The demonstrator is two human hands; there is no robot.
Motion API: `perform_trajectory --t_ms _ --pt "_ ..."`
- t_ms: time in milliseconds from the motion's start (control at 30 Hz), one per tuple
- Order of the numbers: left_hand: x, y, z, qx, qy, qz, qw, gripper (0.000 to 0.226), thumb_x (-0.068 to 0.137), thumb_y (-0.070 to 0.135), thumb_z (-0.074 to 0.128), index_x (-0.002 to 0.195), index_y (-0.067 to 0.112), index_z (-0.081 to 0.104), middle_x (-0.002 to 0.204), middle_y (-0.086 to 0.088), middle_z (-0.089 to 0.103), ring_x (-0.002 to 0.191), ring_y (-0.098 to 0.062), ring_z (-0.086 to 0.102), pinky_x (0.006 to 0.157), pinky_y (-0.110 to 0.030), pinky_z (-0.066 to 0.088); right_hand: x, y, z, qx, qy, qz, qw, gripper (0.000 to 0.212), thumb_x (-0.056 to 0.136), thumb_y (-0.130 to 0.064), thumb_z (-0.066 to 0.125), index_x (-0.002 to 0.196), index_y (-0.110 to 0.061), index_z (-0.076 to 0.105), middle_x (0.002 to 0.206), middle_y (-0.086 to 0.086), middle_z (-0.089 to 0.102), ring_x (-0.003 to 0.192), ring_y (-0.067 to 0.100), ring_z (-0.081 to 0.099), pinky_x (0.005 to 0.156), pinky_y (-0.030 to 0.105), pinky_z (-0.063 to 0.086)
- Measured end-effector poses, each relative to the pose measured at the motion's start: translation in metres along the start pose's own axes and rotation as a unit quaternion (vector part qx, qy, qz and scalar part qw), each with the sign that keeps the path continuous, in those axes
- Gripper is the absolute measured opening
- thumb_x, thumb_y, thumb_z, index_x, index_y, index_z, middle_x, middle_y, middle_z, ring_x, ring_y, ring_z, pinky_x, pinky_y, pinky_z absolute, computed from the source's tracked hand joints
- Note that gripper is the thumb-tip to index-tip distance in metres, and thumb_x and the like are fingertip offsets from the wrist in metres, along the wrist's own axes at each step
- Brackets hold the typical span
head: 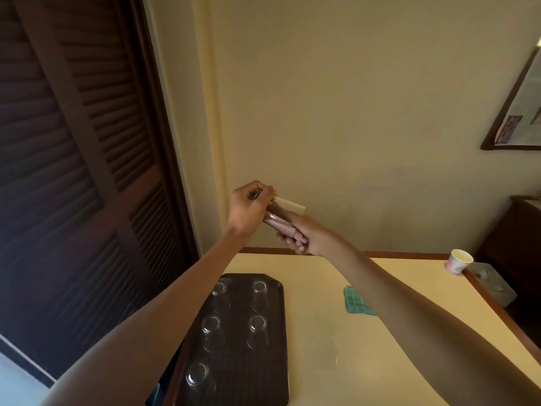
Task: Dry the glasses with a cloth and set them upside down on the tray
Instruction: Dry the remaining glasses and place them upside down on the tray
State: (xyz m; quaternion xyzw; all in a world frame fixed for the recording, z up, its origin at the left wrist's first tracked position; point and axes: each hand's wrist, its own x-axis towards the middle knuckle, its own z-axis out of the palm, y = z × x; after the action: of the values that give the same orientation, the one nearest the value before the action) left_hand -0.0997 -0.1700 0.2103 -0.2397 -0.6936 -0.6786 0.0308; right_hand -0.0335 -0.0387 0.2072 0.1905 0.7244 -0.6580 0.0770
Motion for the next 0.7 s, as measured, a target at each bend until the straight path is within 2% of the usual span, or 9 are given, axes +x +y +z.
perform_trajectory --t_ms 100,200,267,333,400,433,467,567,700 --pt "-0.003 -0.006 -0.005 -0.083 -0.049 -0.112 0.989 0.018 0.095 0.023 0.066 0.082 0.011 0.070 0.082 -0.013 0.065 0.079 -0.024 0.063 0.072 -0.038 0.052 -0.008 -0.001 0.000 -0.165 0.152 -0.108 0.968 0.027 0.094 -0.029 0.064 0.082 -0.006 0.063 0.046 0.000 0.054 0.036 0.014 0.050 0.048 0.035 0.054" --pt "-0.006 -0.012 -0.007 -0.104 -0.095 -0.232 0.962 0.020 0.098 0.029 0.062 0.090 0.011 0.069 0.089 -0.012 0.068 0.087 -0.027 0.066 0.080 -0.043 0.057 -0.029 -0.011 -0.001 -0.526 0.259 -0.264 0.766 0.015 0.078 -0.031 0.051 0.072 -0.018 0.058 0.056 -0.004 0.043 0.058 0.025 0.047 0.049 0.028 0.031" --pt "-0.009 -0.016 -0.008 -0.085 -0.097 -0.248 0.960 0.024 0.100 0.031 0.060 0.091 0.011 0.069 0.088 -0.011 0.072 0.087 -0.027 0.071 0.078 -0.040 0.061 -0.033 -0.013 0.000 -0.582 0.259 -0.287 0.716 0.012 0.078 -0.026 0.054 0.069 -0.019 0.054 0.062 0.000 0.045 0.063 0.029 0.048 0.053 0.030 0.026" --pt "-0.008 -0.020 -0.011 -0.053 -0.082 -0.216 0.971 0.030 0.100 0.034 0.060 0.090 0.006 0.069 0.088 -0.017 0.072 0.089 -0.034 0.073 0.077 -0.043 0.064 -0.020 -0.004 -0.002 -0.558 0.266 -0.277 0.735 0.007 0.080 -0.019 0.067 0.075 -0.015 0.065 0.069 0.003 0.057 0.066 0.027 0.052 0.056 0.028 0.031" --pt "-0.008 -0.023 -0.015 -0.017 -0.051 -0.162 0.985 0.034 0.097 0.037 0.064 0.090 0.004 0.069 0.089 -0.018 0.072 0.089 -0.037 0.073 0.082 -0.054 0.063 -0.007 0.007 0.002 -0.404 0.215 -0.230 0.859 0.026 0.086 -0.027 0.072 0.077 -0.003 0.069 0.061 0.003 0.059 0.059 0.025 0.059 0.053 0.026 0.037" --pt "-0.009 -0.024 -0.016 -0.006 -0.033 -0.131 0.991 0.031 0.096 0.036 0.066 0.089 0.006 0.070 0.085 -0.013 0.071 0.085 -0.032 0.073 0.081 -0.053 0.063 -0.003 0.012 0.006 -0.259 0.160 -0.179 0.936 0.042 0.089 -0.039 0.071 0.074 0.000 0.068 0.053 0.003 0.058 0.050 0.022 0.059 0.050 0.026 0.041" --pt "-0.010 -0.025 -0.017 0.004 -0.019 -0.096 0.995 0.025 0.096 0.033 0.068 0.088 0.009 0.072 0.080 -0.007 0.071 0.080 -0.026 0.072 0.077 -0.048 0.063 0.002 0.018 0.009 -0.120 0.102 -0.105 0.982 0.051 0.089 -0.051 0.067 0.075 -0.002 0.067 0.049 0.002 0.057 0.043 0.016 0.055 0.045 0.024 0.041" --pt "-0.017 -0.028 -0.020 0.008 -0.010 -0.027 1.000 0.014 0.098 0.019 0.067 0.089 0.009 0.072 0.071 0.001 0.069 0.068 -0.016 0.068 0.062 -0.029 0.058 0.013 0.036 0.014 0.050 -0.054 0.036 0.997 0.057 0.086 -0.067 0.061 0.083 -0.010 0.066 0.057 -0.001 0.058 0.035 0.007 0.041 0.034 0.017 0.031" --pt "-0.023 -0.042 -0.028 -0.004 0.006 -0.037 0.999 0.012 0.099 0.014 0.067 0.095 0.004 0.071 0.072 -0.006 0.073 0.069 -0.021 0.073 0.063 -0.033 0.060 0.019 0.045 0.004 -0.001 -0.095 0.031 0.995 0.047 0.098 -0.050 0.053 0.088 -0.007 0.069 0.062 0.001 0.061 0.040 0.008 0.043 0.034 0.016 0.032"
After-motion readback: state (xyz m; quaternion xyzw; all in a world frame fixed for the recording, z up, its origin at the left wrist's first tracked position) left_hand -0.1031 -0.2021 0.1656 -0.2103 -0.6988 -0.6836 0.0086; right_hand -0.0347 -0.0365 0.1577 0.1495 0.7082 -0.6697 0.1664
